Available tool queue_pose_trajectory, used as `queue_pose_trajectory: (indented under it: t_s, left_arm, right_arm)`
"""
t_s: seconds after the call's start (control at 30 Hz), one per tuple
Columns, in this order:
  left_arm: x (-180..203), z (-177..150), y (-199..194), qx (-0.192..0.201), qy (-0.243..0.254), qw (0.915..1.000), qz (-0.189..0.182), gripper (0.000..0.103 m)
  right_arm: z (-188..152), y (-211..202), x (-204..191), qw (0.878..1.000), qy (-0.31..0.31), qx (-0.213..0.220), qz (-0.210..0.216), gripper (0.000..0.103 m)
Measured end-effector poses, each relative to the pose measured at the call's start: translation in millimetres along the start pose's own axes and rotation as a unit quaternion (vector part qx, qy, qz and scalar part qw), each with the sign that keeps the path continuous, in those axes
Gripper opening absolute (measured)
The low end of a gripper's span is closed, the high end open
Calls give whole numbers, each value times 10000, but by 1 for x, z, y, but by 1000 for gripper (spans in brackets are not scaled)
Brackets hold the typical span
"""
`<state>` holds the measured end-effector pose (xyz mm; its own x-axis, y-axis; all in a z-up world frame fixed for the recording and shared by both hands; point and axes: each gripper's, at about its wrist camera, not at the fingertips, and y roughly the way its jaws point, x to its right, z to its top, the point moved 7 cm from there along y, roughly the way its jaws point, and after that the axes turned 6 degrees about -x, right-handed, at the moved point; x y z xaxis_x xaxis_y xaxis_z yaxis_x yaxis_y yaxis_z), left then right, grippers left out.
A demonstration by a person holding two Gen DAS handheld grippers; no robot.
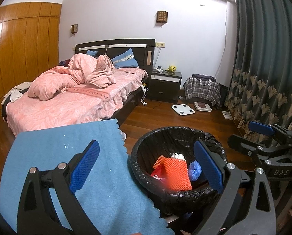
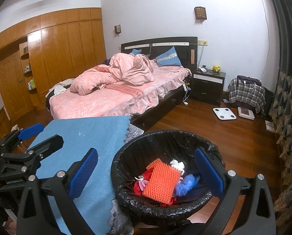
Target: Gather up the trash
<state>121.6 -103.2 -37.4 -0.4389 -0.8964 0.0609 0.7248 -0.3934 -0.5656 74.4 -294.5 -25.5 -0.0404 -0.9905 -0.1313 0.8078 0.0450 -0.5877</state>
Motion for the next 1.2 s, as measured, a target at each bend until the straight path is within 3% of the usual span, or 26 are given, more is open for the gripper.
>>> queue_pose_trajectory:
  t_s: [1.2]
  left_arm:
    - [0, 1, -1, 12, 2, 10000, 16, 94]
  right_arm:
    - [-1, 0, -3, 10000, -12, 6, -3, 97]
